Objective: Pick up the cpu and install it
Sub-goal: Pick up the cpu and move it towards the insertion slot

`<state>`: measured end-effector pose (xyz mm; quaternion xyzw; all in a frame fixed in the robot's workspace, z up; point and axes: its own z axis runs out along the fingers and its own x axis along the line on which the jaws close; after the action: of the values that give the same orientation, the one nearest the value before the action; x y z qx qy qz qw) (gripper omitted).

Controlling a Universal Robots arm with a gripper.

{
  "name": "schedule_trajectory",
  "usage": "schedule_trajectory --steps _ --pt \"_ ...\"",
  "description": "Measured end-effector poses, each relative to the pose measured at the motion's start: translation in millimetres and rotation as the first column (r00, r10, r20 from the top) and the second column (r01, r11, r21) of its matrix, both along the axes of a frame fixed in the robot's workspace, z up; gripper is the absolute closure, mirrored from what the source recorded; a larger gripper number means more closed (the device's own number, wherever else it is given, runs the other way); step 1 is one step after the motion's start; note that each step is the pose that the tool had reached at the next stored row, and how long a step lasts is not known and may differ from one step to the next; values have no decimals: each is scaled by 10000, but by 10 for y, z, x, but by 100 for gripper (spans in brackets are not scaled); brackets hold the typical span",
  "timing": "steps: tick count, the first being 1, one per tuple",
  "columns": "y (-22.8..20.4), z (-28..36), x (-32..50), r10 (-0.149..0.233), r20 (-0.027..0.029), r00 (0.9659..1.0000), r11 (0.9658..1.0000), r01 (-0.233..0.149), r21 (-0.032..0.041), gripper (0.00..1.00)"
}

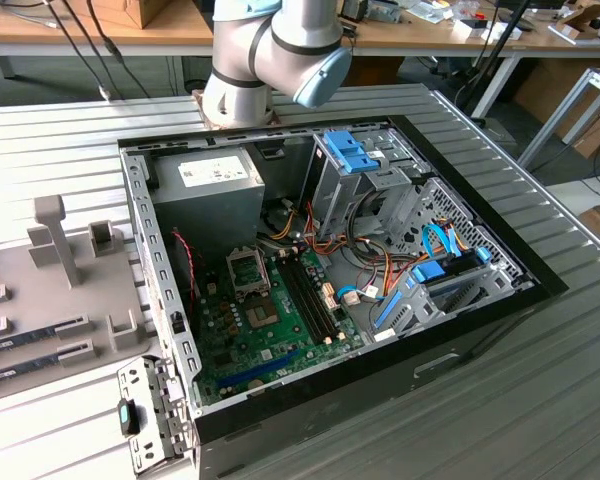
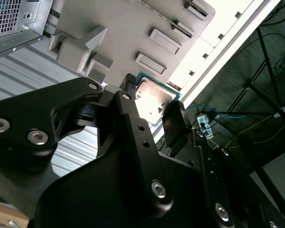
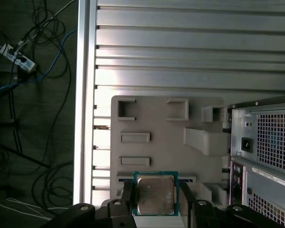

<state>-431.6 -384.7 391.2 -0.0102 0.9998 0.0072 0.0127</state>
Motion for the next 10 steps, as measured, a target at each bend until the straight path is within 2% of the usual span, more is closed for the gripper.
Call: schedule_trajectory --steps 10 --pt "0 0 150 0 0 10000 10000 0 0 53"
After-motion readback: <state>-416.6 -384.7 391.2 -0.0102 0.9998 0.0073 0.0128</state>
